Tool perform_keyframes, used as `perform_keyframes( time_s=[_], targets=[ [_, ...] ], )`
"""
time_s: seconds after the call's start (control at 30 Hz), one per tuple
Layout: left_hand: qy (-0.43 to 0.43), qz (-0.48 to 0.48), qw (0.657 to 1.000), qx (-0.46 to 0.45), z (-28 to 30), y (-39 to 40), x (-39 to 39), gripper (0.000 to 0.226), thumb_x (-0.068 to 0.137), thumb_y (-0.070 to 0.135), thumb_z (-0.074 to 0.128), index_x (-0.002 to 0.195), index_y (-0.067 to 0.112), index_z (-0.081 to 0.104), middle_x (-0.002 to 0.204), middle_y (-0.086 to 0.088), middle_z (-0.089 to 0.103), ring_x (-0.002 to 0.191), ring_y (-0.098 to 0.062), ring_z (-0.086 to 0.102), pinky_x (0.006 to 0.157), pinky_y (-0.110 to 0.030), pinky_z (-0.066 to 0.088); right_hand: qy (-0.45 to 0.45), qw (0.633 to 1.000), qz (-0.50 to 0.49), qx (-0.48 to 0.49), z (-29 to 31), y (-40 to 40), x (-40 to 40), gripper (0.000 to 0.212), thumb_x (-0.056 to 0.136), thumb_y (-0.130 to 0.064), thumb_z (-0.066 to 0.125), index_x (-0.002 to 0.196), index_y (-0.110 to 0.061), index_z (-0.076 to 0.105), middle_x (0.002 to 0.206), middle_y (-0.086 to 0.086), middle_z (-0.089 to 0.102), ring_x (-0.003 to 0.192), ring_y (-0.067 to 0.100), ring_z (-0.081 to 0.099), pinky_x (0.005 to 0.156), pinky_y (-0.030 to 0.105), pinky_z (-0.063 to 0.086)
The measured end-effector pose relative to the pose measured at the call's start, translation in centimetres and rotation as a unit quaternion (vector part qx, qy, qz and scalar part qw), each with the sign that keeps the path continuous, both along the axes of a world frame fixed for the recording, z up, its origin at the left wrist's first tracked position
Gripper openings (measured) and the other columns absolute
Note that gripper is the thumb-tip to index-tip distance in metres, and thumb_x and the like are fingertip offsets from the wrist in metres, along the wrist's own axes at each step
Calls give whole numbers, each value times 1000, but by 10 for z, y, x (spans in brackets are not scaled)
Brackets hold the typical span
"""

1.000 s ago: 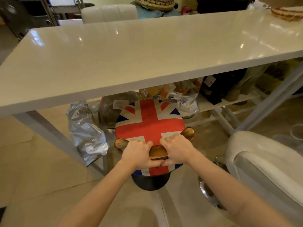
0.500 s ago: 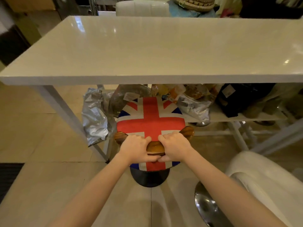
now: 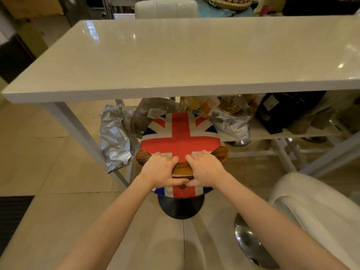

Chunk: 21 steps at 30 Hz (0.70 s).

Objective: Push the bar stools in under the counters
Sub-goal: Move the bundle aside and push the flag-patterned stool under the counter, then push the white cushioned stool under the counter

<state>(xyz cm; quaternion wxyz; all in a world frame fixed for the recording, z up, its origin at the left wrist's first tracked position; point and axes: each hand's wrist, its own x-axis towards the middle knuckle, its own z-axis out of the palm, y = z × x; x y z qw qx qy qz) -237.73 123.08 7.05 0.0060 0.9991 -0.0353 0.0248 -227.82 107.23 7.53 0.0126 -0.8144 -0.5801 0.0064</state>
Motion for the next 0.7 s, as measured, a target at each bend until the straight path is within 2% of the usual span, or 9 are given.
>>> perform_keyframes(
  time_s=[0.07,0.13,0.2,0.23,0.33,0.43,0.5,0.7],
  targets=[
    [1,-3,1000,14,2,2,-2,75,72,81,32,105,16,53,97,-4,66,87,-22,59,80,-37,40,11,1000,0,4,3,1,-5,80,72,-64,61,126,-9,41,121,9,57,109,26,52,97,40,35],
    [-6,-16,1000,26,5,4,-4,89,72,82,26,125,13,47,122,-9,59,109,-26,53,96,-42,37,32,999,-11,19,8,-1,-10,97,69,-67,63,139,-9,29,137,10,45,125,26,41,107,42,27],
    [-24,-34,999,31,9,4,-6,99,73,83,22,141,11,30,148,-12,36,133,-28,34,112,-44,22,52,996,-36,56,14,-10,-16,107,66,-69,65,144,-11,19,146,11,36,133,26,32,112,42,19],
    [-39,-39,998,27,10,2,-6,100,74,83,21,144,12,22,153,-12,25,139,-27,25,114,-44,14,58,994,-52,73,16,-17,-18,109,65,-70,65,145,-13,16,148,10,33,136,26,27,113,41,16],
    [-81,-47,996,-6,22,-16,3,94,78,79,23,146,16,13,155,-11,17,142,-26,17,114,-43,5,47,987,-117,102,22,-50,-20,109,65,-71,63,145,-17,13,151,9,28,140,26,19,114,40,10],
    [-101,-106,989,-25,35,-60,22,85,82,72,25,144,14,25,152,-14,25,140,-28,23,114,-45,12,20,972,-200,122,25,-98,-23,107,66,-73,58,145,-14,17,150,9,31,139,26,21,113,37,12],
    [-98,-157,982,-35,39,-102,33,84,82,71,23,143,13,28,152,-14,28,140,-28,25,114,-45,15,10,959,-260,112,26,-137,-29,107,67,-73,57,145,-13,17,150,9,29,139,26,20,113,37,12],
    [-72,-294,952,-35,30,-219,49,85,81,76,21,146,20,19,156,-8,18,143,-22,11,116,-44,3,-6,910,-408,77,28,-263,-54,105,70,-72,56,145,-10,19,151,10,28,139,25,20,113,38,14]
  ],
)
